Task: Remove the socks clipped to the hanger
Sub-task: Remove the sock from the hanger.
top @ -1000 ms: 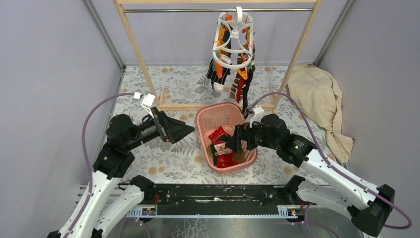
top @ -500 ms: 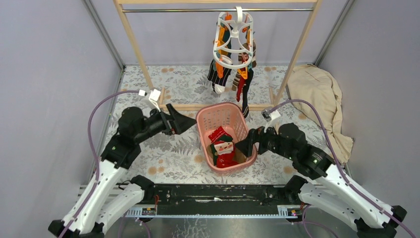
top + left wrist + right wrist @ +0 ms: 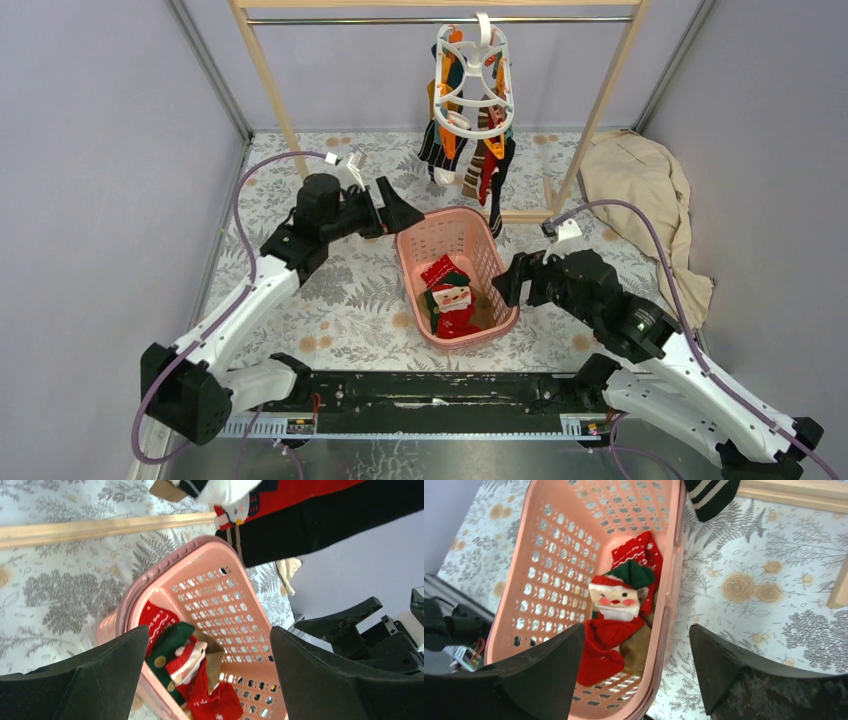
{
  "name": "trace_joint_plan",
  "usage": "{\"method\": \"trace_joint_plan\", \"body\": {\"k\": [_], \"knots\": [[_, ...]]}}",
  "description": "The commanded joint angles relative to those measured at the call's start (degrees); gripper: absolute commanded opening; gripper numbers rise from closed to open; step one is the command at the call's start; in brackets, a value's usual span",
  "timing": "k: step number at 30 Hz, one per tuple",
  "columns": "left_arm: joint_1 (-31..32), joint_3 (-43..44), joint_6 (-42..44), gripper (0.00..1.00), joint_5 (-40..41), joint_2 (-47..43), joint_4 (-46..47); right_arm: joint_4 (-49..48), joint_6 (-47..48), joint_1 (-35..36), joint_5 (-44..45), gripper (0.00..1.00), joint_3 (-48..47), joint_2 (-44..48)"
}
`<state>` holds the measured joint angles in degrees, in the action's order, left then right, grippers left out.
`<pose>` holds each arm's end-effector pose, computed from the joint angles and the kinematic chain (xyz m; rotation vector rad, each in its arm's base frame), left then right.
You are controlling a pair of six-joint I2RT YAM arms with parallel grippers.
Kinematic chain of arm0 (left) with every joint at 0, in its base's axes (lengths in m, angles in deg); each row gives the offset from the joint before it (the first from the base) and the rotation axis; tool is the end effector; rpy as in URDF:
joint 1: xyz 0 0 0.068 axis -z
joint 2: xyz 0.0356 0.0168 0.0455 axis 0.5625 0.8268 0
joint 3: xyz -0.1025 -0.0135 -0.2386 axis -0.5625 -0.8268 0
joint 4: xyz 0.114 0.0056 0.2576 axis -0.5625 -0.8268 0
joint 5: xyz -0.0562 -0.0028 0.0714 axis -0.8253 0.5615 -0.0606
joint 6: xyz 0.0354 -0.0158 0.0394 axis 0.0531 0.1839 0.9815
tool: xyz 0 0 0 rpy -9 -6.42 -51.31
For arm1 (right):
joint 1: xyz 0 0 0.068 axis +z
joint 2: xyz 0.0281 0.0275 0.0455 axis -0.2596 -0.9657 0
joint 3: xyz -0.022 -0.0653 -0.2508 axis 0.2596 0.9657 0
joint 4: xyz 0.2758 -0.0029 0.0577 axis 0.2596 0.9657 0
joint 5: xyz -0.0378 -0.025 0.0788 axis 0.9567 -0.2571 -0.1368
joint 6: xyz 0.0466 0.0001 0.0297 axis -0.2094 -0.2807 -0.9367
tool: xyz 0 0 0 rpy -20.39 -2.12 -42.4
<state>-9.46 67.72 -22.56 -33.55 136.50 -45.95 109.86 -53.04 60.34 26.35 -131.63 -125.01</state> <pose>0.2535 -0.1333 0.3086 0.0151 2.0856 -1.1112 0.1298 0.1241 0.3090 -0.2822 1.9769 0.6723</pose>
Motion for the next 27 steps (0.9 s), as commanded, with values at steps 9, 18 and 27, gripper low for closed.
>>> {"method": "trace_joint_plan", "body": {"k": [9,18,27], "knots": [[0.8,2.6,1.2,0.99,-2.5,4.1,11.4,-14.4,4.2,-2.8,10.4,0.68,-7.8,-14.8],[0.8,-3.0,-1.5,0.99,-4.3,-5.4,11.5,-19.9,6.5,-7.2,11.8,0.65,-10.8,-25.8],[0.8,-6.5,-2.5,0.99,-6.2,-11.6,10.5,-26.7,7.6,-11.3,12.8,0.67,-11.9,-30.3]]}}
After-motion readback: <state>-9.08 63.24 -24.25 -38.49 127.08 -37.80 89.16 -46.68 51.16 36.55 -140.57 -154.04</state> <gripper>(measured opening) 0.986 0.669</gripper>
